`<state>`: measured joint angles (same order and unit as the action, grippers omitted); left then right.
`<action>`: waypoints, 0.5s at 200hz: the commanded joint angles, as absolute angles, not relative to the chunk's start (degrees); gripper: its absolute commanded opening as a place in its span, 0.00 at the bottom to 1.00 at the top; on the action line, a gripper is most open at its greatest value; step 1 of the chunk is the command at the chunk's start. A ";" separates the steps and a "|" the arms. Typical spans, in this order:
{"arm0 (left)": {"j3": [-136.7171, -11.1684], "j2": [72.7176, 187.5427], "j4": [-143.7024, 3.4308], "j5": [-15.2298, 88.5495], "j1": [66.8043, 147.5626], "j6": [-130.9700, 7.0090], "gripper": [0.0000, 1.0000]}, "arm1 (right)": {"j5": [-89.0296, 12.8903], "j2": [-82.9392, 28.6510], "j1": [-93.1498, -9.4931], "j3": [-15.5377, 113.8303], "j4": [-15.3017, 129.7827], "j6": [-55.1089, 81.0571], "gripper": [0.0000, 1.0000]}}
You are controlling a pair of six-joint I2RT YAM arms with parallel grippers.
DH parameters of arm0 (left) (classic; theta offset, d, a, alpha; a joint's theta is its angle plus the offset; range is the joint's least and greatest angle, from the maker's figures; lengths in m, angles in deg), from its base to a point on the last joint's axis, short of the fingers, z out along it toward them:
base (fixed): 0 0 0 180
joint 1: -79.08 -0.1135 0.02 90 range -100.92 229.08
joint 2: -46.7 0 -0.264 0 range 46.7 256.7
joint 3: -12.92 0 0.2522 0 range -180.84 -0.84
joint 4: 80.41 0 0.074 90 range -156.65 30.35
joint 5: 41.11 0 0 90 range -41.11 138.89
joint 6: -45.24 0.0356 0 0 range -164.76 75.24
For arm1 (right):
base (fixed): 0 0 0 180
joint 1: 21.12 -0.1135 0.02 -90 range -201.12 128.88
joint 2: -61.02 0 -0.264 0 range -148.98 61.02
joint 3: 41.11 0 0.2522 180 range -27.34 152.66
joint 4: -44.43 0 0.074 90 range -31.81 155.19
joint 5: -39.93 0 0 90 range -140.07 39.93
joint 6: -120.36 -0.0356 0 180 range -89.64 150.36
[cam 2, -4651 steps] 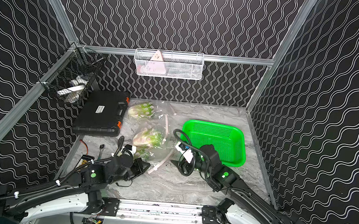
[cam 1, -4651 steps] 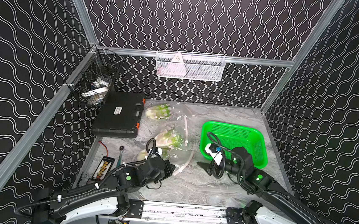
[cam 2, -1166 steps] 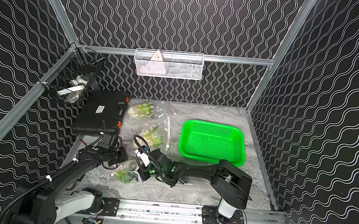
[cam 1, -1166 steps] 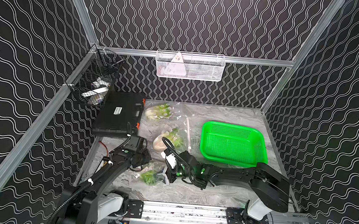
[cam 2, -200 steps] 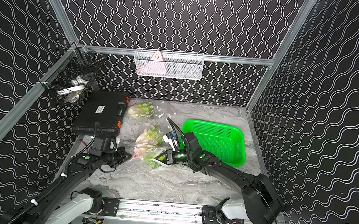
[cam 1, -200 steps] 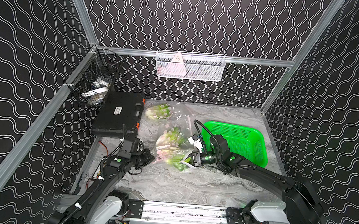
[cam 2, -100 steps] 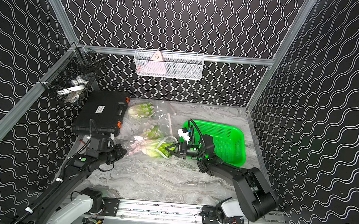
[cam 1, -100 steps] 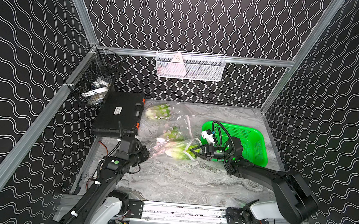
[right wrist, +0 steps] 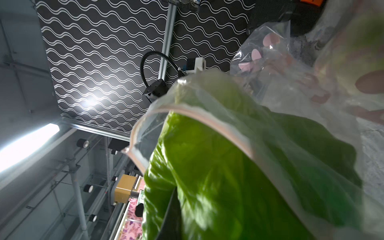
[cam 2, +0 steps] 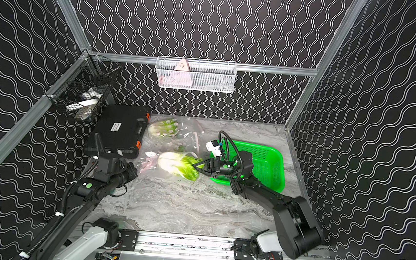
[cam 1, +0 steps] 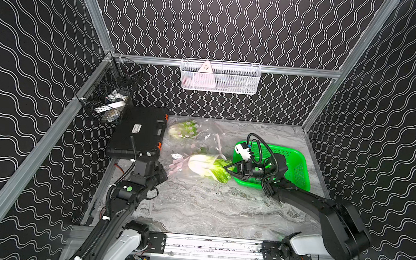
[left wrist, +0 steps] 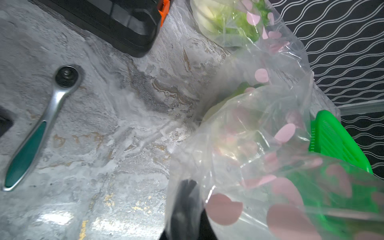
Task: Open the zip-top bag and take out the chinese cabbages
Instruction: Pick up the Chinese cabbage from the zipper food storage bag.
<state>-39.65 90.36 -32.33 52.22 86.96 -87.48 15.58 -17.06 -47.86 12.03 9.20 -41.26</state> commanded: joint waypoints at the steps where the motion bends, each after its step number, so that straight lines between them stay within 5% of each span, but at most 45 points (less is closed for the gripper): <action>1: -39.69 88.97 -27.53 62.51 86.64 -87.17 0.00 | 12.79 -12.70 -47.53 16.59 34.03 -21.63 0.00; 100: -38.39 94.65 -27.28 58.73 86.64 -86.97 0.00 | -8.82 0.08 -47.54 23.61 50.08 -6.67 0.00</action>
